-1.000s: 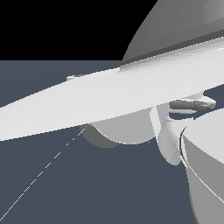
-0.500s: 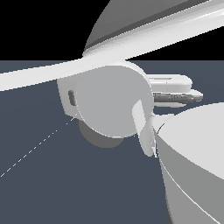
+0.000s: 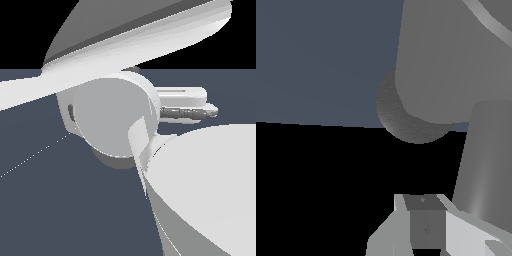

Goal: Turn on the faucet by rotating a designated handle.

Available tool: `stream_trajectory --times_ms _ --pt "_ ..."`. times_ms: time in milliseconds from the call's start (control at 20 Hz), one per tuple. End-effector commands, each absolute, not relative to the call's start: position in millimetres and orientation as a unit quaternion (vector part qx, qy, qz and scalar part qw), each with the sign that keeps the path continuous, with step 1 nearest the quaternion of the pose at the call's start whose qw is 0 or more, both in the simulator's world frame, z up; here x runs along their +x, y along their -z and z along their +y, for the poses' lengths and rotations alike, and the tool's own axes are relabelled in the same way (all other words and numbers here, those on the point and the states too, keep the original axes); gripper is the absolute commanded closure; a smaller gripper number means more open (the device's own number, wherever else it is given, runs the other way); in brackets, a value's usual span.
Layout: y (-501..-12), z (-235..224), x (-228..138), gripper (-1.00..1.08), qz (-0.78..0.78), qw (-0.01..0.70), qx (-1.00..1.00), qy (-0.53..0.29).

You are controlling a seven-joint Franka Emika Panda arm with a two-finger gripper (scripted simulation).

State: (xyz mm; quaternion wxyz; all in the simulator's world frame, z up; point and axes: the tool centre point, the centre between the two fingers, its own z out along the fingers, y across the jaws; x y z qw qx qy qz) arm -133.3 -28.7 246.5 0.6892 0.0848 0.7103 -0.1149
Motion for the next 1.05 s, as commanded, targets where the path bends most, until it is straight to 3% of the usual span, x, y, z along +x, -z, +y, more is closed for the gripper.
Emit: stream_trajectory --times_ms 0,1000 --pt "-264.2 -8.5 -124.5 1.08 0.706 0.697 0.084 0.093" --pt "-286.6 33.9 -111.2 1.08 0.701 0.702 0.096 0.08"
